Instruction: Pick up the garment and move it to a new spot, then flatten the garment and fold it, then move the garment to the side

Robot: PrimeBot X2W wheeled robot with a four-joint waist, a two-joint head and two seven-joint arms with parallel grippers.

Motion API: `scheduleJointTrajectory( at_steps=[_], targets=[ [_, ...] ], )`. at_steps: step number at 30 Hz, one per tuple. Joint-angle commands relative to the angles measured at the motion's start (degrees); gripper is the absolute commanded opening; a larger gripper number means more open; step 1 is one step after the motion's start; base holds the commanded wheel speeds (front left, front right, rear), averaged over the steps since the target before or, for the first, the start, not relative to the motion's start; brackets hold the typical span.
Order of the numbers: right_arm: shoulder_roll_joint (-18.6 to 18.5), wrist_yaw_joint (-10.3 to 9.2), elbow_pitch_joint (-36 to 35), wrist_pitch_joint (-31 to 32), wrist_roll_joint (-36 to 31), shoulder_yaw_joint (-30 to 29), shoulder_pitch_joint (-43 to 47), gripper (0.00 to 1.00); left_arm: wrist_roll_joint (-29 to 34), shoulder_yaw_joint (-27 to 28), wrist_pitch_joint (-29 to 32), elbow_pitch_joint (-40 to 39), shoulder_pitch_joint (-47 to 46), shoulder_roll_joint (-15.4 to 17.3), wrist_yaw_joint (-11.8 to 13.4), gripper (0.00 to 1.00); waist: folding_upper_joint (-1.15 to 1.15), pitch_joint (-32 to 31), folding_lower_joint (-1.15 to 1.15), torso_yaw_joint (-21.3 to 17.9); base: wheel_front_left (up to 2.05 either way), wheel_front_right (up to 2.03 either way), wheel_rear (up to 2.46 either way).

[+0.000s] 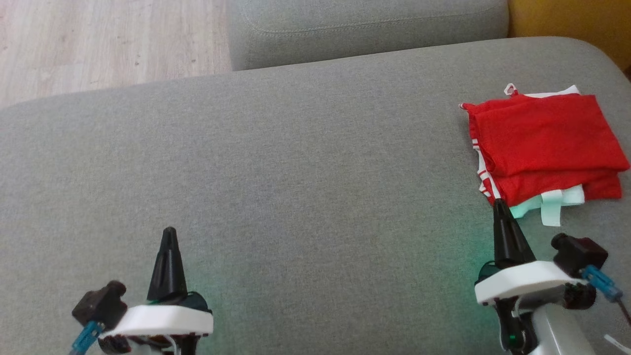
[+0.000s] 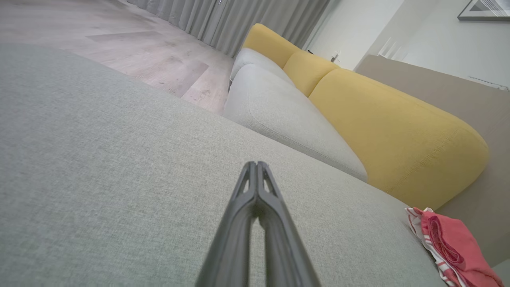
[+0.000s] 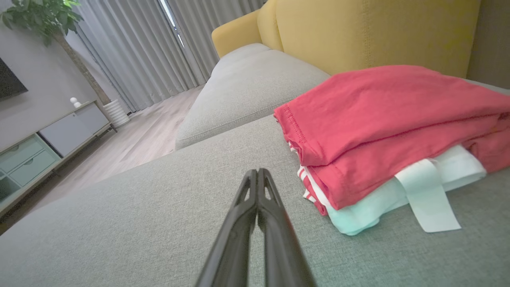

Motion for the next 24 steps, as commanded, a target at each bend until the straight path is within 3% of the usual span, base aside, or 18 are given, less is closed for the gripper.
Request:
scheduleJointTrajectory(
  at_steps=[1, 24],
  targets=[
    [-0.32, 0.05, -2.19, 0.25, 1.31, -0.37, -2.45, 0.00, -1.02, 0.89, 0.10, -1.74, -2.35, 0.41, -0.04, 0.00, 0.00, -0.02, 0.00, 0.03, 0.00, 0.00, 0.00],
    [-0.51, 0.12, -3.80, 3.87, 16.23, -1.91, -1.85, 0.00, -13.59, 2.83, 3.46, -1.97, -2.69, 0.89, -0.14, 0.00, 0.00, -0.74, 0.00, 0.73, 0.00, 0.00, 0.00]
  ],
)
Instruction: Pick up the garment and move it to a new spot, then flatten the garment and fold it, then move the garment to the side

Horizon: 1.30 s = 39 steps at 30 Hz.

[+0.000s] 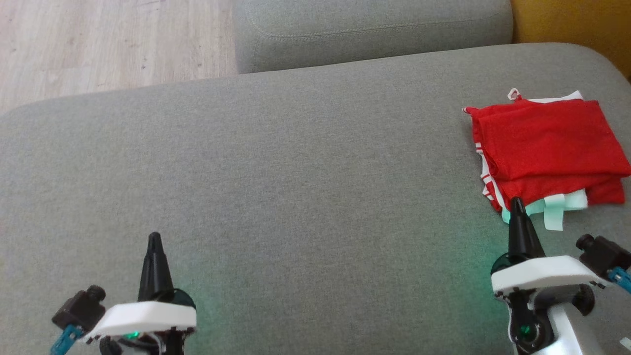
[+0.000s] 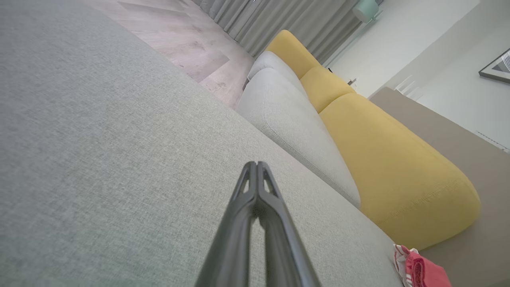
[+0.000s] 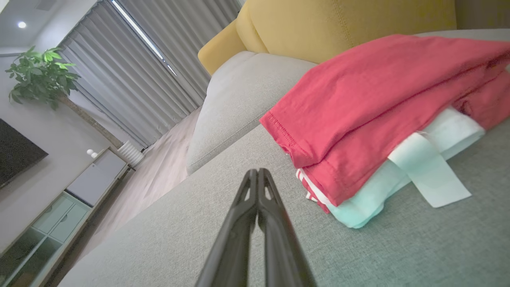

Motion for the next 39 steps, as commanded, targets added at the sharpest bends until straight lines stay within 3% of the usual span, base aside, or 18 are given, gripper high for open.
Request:
scheduleJointTrajectory(
  at_steps=[1, 39],
  targets=[
    [-0.50, 0.12, -2.31, 0.54, 2.00, -0.19, -1.88, 0.00, -1.58, 1.17, 0.55, -1.93, -2.70, 0.79, -0.13, 0.00, 0.00, -0.05, 0.00, 0.06, 0.00, 0.00, 0.00],
    [-0.59, 0.24, -4.89, 6.61, 25.78, -2.94, -0.93, 0.00, -21.27, 4.93, 6.48, -2.33, -3.22, 1.10, -0.25, 0.00, 0.00, -1.20, 0.00, 1.20, 0.00, 0.00, 0.00]
  ],
)
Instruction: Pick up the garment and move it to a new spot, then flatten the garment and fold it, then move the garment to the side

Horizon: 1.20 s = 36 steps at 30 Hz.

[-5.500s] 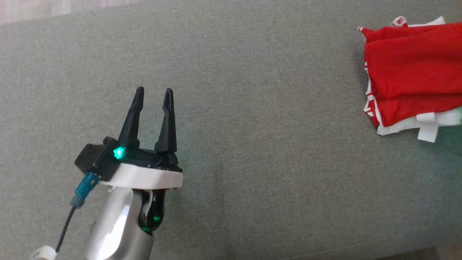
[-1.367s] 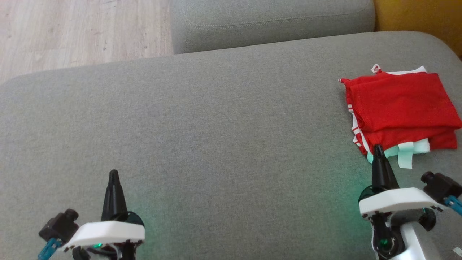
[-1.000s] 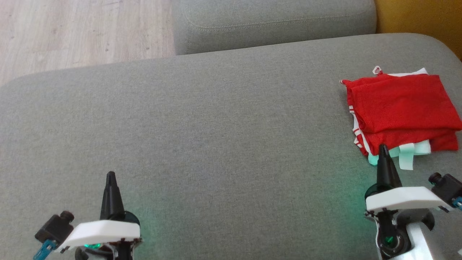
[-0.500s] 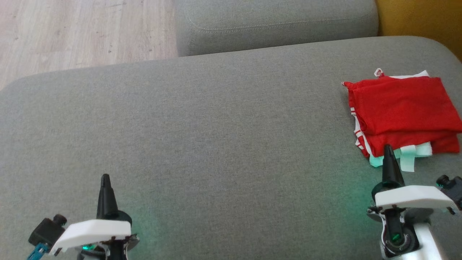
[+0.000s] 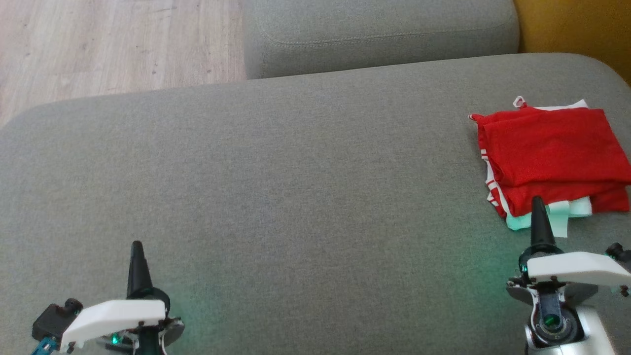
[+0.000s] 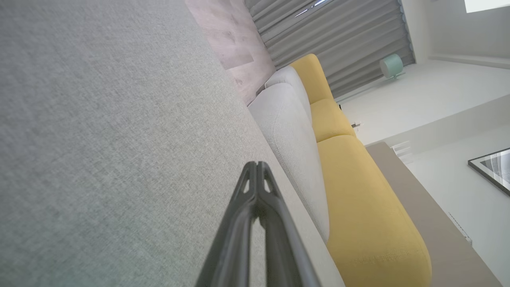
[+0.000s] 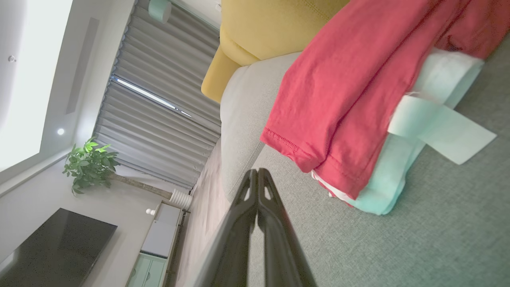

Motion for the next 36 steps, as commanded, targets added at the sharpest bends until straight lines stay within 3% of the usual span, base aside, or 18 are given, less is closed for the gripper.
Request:
scheduleJointTrajectory(
  at_steps=[1, 36],
  targets=[
    [-0.59, 0.25, -2.37, 0.51, 2.00, 0.34, -1.09, 0.00, -1.53, 1.53, 0.61, -2.01, -3.16, 0.98, -0.26, 0.00, 0.00, -0.05, 0.00, 0.05, 0.00, 0.00, 0.00],
    [-0.56, 0.36, -4.80, 6.39, 24.34, -2.44, -0.22, 0.00, -19.79, 5.52, 6.57, -2.34, -3.70, 0.98, -0.37, 0.00, 0.00, -1.14, 0.00, 1.13, 0.00, 0.00, 0.00]
  ],
)
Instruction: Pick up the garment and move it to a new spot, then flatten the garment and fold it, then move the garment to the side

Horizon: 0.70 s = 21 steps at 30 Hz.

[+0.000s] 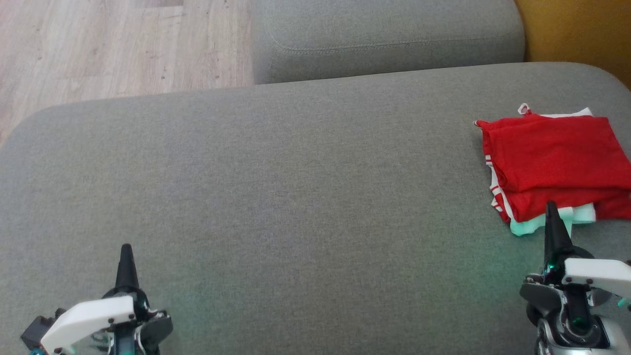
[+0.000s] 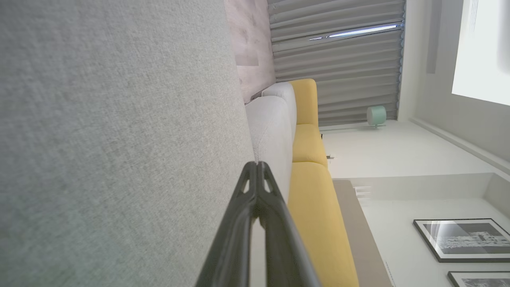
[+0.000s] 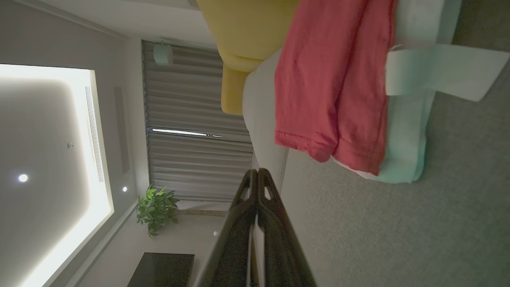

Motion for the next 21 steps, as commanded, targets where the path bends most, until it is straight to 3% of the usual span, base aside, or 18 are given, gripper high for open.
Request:
scheduleJointTrajectory(
  at_steps=[1, 13, 21],
  targets=[
    [-0.56, 0.36, -2.51, 0.63, 1.94, 0.83, -1.48, 0.00, -1.51, 1.96, 0.65, -2.10, -3.19, 0.96, -0.37, 0.00, 0.00, -0.05, 0.00, 0.05, 0.00, 0.00, 0.00],
    [-0.53, 0.40, -3.32, 2.61, 9.41, -0.12, -1.19, 0.00, -7.58, 3.36, 2.70, -2.21, -3.38, 0.92, -0.41, 0.00, 0.00, -0.41, 0.00, 0.41, 0.00, 0.00, 0.00],
    [-0.49, 0.40, -3.32, 2.66, 9.36, -0.18, -1.20, 0.00, -7.46, 3.51, 2.82, -2.20, -3.39, 0.81, -0.41, 0.00, 0.00, -0.41, 0.00, 0.41, 0.00, 0.00, 0.00]
  ],
)
